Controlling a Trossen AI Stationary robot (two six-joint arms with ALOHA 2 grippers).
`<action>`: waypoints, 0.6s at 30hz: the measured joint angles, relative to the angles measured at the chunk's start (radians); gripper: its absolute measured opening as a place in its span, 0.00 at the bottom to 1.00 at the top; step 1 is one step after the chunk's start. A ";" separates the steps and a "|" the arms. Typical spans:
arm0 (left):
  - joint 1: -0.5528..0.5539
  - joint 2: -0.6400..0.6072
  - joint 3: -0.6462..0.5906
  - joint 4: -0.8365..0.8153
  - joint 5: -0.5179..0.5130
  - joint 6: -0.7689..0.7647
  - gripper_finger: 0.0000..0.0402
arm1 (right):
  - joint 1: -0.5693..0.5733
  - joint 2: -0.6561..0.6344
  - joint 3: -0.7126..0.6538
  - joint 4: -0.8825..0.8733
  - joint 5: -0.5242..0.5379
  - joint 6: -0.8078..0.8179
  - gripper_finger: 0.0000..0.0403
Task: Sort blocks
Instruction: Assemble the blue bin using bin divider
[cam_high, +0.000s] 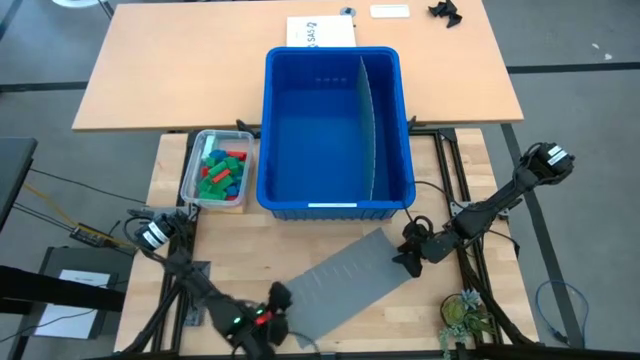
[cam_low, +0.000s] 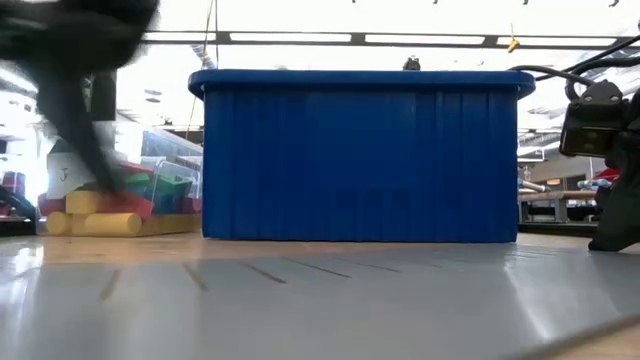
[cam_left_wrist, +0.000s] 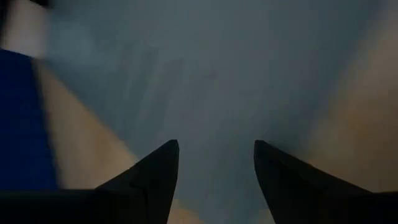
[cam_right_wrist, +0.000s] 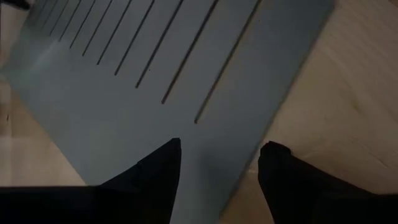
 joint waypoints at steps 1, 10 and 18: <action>0.007 0.005 -0.007 0.027 -0.025 0.042 0.54 | 0.000 0.003 0.000 0.004 0.000 -0.001 0.52; 0.054 0.028 0.009 0.125 -0.047 0.142 0.54 | 0.005 0.003 0.000 0.006 -0.007 -0.025 0.50; 0.006 0.025 0.197 -0.074 -0.028 0.072 0.54 | 0.005 0.003 0.000 0.001 -0.012 -0.071 0.50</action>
